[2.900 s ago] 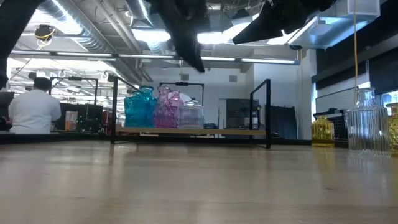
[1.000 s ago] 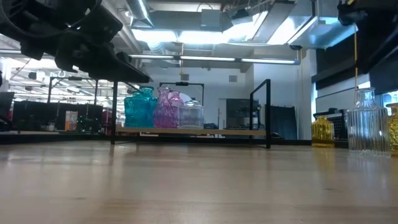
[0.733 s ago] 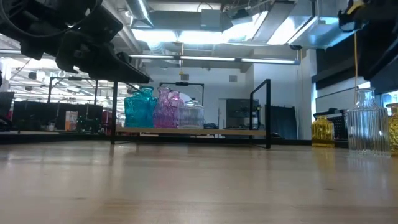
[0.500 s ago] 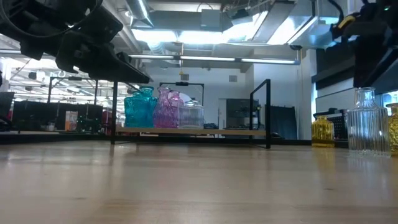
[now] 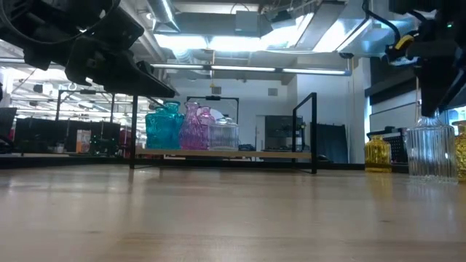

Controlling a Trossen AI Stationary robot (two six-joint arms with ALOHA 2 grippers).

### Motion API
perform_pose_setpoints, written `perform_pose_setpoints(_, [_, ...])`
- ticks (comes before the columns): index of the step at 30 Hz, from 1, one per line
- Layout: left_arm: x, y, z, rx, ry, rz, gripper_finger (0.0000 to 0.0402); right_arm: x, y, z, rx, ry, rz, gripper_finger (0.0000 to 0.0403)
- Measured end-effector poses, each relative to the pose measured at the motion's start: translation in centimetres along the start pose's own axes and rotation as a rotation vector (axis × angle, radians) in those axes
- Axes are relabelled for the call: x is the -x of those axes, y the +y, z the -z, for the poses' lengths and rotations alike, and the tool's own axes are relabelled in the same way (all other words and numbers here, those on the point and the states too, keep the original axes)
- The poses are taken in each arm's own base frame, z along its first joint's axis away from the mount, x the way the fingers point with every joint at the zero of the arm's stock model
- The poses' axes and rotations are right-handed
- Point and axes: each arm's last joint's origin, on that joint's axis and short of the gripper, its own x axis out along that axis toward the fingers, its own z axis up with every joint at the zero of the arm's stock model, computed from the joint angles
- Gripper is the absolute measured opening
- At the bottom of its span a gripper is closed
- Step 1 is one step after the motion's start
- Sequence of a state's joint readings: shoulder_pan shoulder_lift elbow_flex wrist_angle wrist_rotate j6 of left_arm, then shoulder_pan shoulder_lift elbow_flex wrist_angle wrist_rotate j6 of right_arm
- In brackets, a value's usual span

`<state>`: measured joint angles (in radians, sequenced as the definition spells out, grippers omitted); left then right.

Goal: Sort vases onto shelf
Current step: Put the transparent vase on the shelf aligned with the other transparent vases

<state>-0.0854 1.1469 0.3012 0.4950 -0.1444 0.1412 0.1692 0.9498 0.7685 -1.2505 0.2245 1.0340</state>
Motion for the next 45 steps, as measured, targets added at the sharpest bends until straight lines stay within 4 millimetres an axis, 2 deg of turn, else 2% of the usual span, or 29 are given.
perform_pose_setpoints(7, [0.0, 0.0, 0.0, -0.001, 0.0, 0.0, 0.0119, -0.1, 0.3, -0.2, 0.09, -0.026, -0.008, 0.0088])
perform_pose_setpoints(11, [0.0, 0.0, 0.0, -0.001, 0.0, 0.0, 0.0119, -0.1, 0.7, -0.5, 0.146, -0.059, -0.038, 0.0086])
perform_pose_setpoints(22, [0.0, 0.0, 0.0, -0.001, 0.0, -0.004, 0.0119, 0.2, 3.5, -2.2, 0.268, -0.25, -0.251, 0.0099])
perform_pose_setpoints(28, [0.0, 0.0, 0.0, -0.001, 0.001, -0.004, 0.0119, -0.3, 5.8, -3.5, 0.373, -0.349, -0.31, 0.009])
perform_pose_setpoints(37, [0.0, 0.0, 0.0, -0.001, 0.001, -0.005, 0.0119, 1.2, 9.9, -6.8, 0.509, -0.472, -0.188, 0.0095])
perform_pose_setpoints(45, [0.0, 0.0, 0.1, -0.002, 0.009, -0.003, 0.0119, 1.4, 12.4, -12.3, 0.53, -0.501, -0.105, 0.0096])
